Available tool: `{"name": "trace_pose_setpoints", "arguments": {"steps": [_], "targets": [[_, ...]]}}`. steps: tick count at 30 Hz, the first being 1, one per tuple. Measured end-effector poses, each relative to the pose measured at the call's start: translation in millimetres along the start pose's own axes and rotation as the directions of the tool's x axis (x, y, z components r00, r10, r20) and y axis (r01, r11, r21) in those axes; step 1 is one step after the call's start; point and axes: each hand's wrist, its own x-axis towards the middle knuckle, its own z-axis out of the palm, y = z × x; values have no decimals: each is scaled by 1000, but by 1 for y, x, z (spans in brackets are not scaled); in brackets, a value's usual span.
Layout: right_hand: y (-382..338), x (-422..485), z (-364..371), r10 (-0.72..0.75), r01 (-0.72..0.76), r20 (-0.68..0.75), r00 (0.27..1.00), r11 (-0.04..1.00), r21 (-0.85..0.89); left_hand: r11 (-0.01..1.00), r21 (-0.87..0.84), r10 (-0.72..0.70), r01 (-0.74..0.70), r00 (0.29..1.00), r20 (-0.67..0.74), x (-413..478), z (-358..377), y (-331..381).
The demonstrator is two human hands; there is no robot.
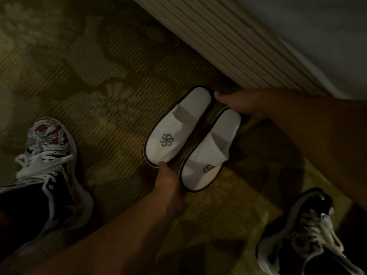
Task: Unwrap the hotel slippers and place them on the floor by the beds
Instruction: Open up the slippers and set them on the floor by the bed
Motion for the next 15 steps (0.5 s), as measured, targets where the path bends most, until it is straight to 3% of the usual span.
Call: {"name": "trace_pose_setpoints", "arguments": {"steps": [9,15], "targets": [[18,3,4,-8,8,0,1000,997,77,995,78,69,-65,997,-45,-4,5,2],[1,4,9,-12,12,-3,1000,998,69,995,17,100,-100,995,-16,5,-5,-1]]}}
